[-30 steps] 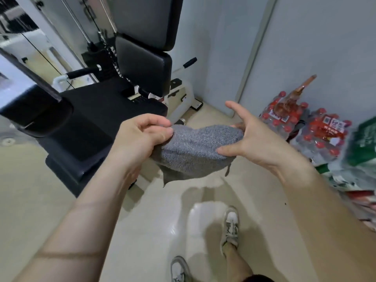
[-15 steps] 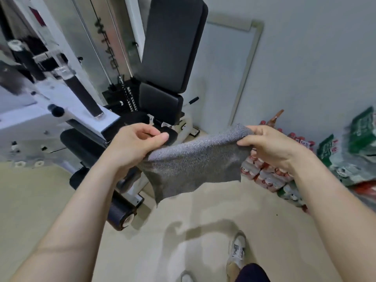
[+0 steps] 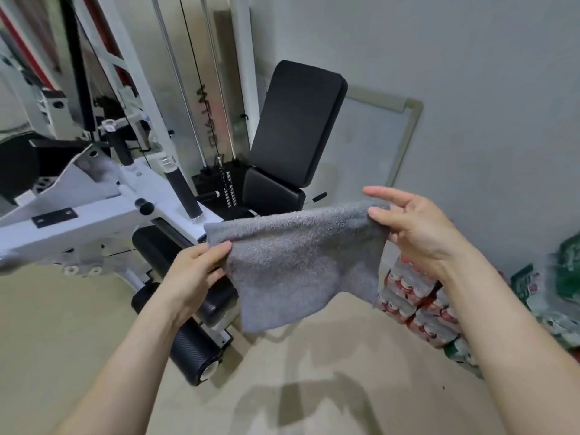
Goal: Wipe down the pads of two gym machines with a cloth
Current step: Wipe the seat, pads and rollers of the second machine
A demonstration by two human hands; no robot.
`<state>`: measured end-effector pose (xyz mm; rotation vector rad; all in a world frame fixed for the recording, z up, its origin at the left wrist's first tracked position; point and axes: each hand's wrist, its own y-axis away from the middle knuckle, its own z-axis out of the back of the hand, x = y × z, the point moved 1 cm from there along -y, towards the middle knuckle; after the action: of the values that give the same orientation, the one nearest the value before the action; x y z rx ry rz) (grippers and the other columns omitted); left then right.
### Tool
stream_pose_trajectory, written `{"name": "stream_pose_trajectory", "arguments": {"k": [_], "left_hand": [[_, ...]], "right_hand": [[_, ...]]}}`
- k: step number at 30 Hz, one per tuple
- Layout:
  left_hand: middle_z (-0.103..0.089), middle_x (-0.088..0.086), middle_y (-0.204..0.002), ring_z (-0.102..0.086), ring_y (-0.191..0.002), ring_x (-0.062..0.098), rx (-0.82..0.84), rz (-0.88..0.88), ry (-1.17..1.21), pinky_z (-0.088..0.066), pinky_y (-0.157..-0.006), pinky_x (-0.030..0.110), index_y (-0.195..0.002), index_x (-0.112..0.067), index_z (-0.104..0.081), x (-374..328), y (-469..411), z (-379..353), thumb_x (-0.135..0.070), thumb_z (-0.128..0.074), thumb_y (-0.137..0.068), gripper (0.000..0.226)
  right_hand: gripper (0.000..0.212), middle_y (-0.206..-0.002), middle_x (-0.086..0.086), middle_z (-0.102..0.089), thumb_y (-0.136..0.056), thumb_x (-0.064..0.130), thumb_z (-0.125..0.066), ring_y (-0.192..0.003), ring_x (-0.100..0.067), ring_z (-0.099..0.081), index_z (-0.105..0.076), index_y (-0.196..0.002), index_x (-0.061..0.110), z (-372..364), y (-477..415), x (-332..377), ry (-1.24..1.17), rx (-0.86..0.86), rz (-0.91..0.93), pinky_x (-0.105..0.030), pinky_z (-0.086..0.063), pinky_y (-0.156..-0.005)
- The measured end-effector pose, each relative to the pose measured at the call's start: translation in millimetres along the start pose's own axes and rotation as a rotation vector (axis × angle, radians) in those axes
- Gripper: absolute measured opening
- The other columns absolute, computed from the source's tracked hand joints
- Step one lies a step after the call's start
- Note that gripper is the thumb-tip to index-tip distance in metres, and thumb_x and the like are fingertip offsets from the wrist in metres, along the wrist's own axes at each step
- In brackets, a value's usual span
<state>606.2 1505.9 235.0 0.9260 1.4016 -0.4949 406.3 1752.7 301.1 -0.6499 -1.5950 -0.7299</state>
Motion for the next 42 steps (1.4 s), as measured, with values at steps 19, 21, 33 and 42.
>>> {"name": "stream_pose_trajectory", "arguments": {"k": [19, 21, 33, 42], "left_hand": [[-0.072, -0.003, -0.075, -0.065, -0.066, 0.003, -0.348, -0.148, 0.044, -0.05, -0.053, 0.017, -0.087, -0.013, -0.07, -26, -9, 14, -0.022, -0.049, -0.097, 0.025], [-0.069, 0.008, -0.093, -0.065, -0.073, 0.014, -0.334, -0.048, 0.069, -0.052, -0.058, 0.026, -0.094, -0.012, -0.065, -18, -15, 23, -0.022, -0.056, -0.093, 0.014], [-0.064, -0.012, -0.083, -0.06, -0.078, 0.005, 0.263, 0.109, -1.051, -0.047, -0.07, 0.022, -0.081, -0.029, -0.067, -28, 6, 56, -0.029, -0.084, -0.065, 0.023], [-0.061, 0.006, -0.073, -0.054, -0.057, 0.007, -0.101, -0.094, -0.737, -0.042, -0.056, 0.021, -0.069, -0.003, -0.071, -65, -27, 89, -0.04, -0.068, -0.083, 0.04]], "right_hand": [[0.005, -0.063, -0.001, -0.038, -0.097, 0.02, -0.044, -0.045, -0.011, -0.033, -0.048, -0.095, 0.019, -51, -52, -47, 0.082, -0.219, -0.113, -0.021, -0.029, -0.038], [0.007, -0.061, -0.001, -0.042, -0.095, 0.023, -0.051, -0.049, -0.014, -0.036, -0.052, -0.101, 0.023, -52, -53, -52, 0.084, -0.184, -0.153, -0.022, -0.031, -0.043], [0.026, -0.075, 0.021, -0.061, -0.071, 0.016, -0.071, -0.07, 0.004, -0.055, -0.072, -0.092, 0.032, -92, -77, -30, 1.351, 0.603, 0.053, -0.011, -0.039, -0.059], [0.02, -0.104, -0.007, -0.069, -0.089, 0.019, -0.061, -0.097, -0.021, -0.062, -0.071, -0.103, 0.01, -103, -151, -5, 0.693, 0.678, -0.008, -0.031, -0.046, -0.088]]}}
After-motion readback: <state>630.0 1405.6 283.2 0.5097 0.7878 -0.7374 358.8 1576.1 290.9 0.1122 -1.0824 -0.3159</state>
